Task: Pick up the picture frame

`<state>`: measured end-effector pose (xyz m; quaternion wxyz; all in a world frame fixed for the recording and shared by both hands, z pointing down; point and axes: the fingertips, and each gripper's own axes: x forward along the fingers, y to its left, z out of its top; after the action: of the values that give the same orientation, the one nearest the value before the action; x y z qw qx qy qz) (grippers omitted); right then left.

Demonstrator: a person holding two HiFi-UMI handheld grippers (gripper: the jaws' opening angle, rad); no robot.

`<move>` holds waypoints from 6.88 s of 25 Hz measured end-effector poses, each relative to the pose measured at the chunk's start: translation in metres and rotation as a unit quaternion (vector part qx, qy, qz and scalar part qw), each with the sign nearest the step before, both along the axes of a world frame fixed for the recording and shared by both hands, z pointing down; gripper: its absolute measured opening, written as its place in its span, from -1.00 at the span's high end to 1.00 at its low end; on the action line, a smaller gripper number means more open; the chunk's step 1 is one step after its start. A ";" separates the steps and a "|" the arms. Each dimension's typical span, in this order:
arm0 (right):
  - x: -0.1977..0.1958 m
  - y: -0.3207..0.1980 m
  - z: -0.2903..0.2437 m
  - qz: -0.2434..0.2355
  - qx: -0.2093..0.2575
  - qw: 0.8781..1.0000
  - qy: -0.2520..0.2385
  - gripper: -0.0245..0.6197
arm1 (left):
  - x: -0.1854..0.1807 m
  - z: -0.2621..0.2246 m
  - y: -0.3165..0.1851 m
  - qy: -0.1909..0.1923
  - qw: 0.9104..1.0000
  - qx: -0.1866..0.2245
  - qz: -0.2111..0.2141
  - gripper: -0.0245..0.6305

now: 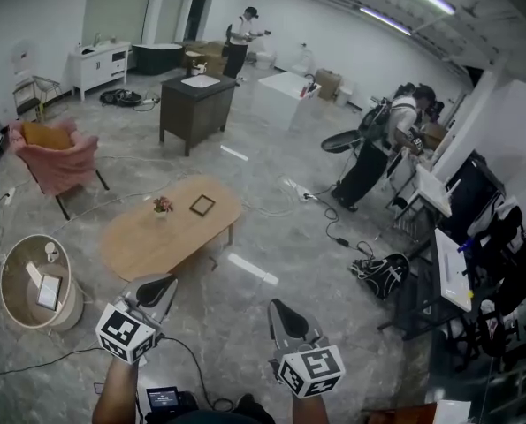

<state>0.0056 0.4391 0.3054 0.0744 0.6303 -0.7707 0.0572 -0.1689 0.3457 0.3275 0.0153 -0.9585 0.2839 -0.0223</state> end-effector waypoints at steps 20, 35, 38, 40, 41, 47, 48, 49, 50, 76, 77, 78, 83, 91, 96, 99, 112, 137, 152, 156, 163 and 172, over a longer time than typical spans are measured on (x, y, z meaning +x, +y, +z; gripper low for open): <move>0.105 -0.155 0.020 -0.090 -0.009 0.995 -0.041 0.90 | 0.088 0.016 -0.097 -0.057 0.995 -0.018 -0.083 0.93; 0.210 -0.221 0.018 -0.134 -0.002 0.989 -0.070 0.90 | 0.193 0.005 -0.144 -0.089 0.988 -0.015 -0.121 0.93; 0.222 -0.224 0.025 -0.131 -0.006 0.989 -0.075 0.90 | 0.207 0.007 -0.148 -0.092 0.989 -0.015 -0.117 0.93; 0.229 -0.227 0.028 -0.127 -0.010 0.989 -0.076 0.90 | 0.214 0.010 -0.155 -0.093 0.989 -0.019 -0.113 0.93; 0.233 -0.229 0.029 -0.124 -0.012 0.989 -0.076 0.90 | 0.219 0.011 -0.159 -0.093 0.989 -0.021 -0.110 0.93; 0.263 -0.253 0.034 -0.085 -0.016 0.994 -0.064 0.90 | 0.249 0.021 -0.203 -0.077 0.994 -0.029 -0.075 0.93; 0.266 -0.259 0.035 -0.078 -0.017 0.995 -0.061 0.90 | 0.253 0.022 -0.212 -0.075 0.994 -0.028 -0.068 0.93; 0.269 -0.266 0.035 -0.071 -0.017 0.996 -0.059 0.90 | 0.256 0.022 -0.221 -0.073 0.995 -0.027 -0.060 0.93; 0.270 -0.273 0.034 -0.065 -0.017 0.996 -0.056 0.90 | 0.259 0.021 -0.230 -0.070 0.996 -0.024 -0.053 0.93; 0.216 -0.510 0.026 0.012 -0.041 0.999 -0.006 0.90 | 0.220 0.016 -0.498 -0.018 0.999 -0.025 0.028 0.93; 0.211 -0.518 0.027 0.008 -0.044 0.999 -0.003 0.90 | 0.214 0.017 -0.504 -0.015 0.999 -0.028 0.025 0.93; 0.205 -0.526 0.027 0.003 -0.045 0.999 -0.001 0.90 | 0.208 0.019 -0.509 -0.012 0.999 -0.031 0.020 0.93; 0.182 -0.563 0.029 -0.026 -0.049 0.998 0.004 0.90 | 0.175 0.026 -0.533 -0.010 0.999 -0.039 -0.012 0.93; 0.169 -0.633 0.047 -0.077 -0.059 0.995 -0.011 0.90 | 0.141 0.038 -0.563 -0.029 0.996 -0.050 -0.073 0.93; 0.157 -0.692 0.060 -0.127 -0.064 0.990 -0.022 0.90 | 0.127 0.039 -0.588 -0.045 0.990 -0.055 -0.122 0.93; 0.154 -0.731 0.068 -0.156 -0.071 0.985 -0.023 0.90 | 0.127 0.041 -0.608 -0.054 0.986 -0.060 -0.149 0.93; 0.143 -0.857 0.165 -0.240 -0.157 0.958 -0.028 0.90 | 0.132 0.087 -0.669 -0.064 0.962 -0.118 -0.238 0.93; 0.114 -0.972 0.501 -0.304 -0.370 0.877 0.028 0.88 | 0.098 0.223 -0.672 -0.084 0.899 -0.258 -0.344 0.93; 0.129 -0.983 0.686 -0.285 -0.492 0.817 0.098 0.65 | 0.079 0.295 -0.651 -0.083 0.870 -0.320 -0.366 0.93; 0.125 -0.986 0.715 -0.288 -0.506 0.805 0.117 0.64 | 0.071 0.309 -0.645 -0.082 0.863 -0.332 -0.373 0.93; 0.116 -0.986 0.753 -0.304 -0.525 0.776 0.176 0.65 | 0.056 0.327 -0.628 -0.081 0.844 -0.359 -0.389 0.93; 0.115 -0.989 0.756 -0.288 -0.551 0.767 0.157 0.72 | 0.050 0.335 -0.622 -0.079 0.849 -0.354 -0.385 0.93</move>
<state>0.1211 -0.5503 1.0616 0.5419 0.2295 -0.7296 0.3484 -0.1186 -0.2759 0.6625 -0.3124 -0.7078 0.6009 -0.2008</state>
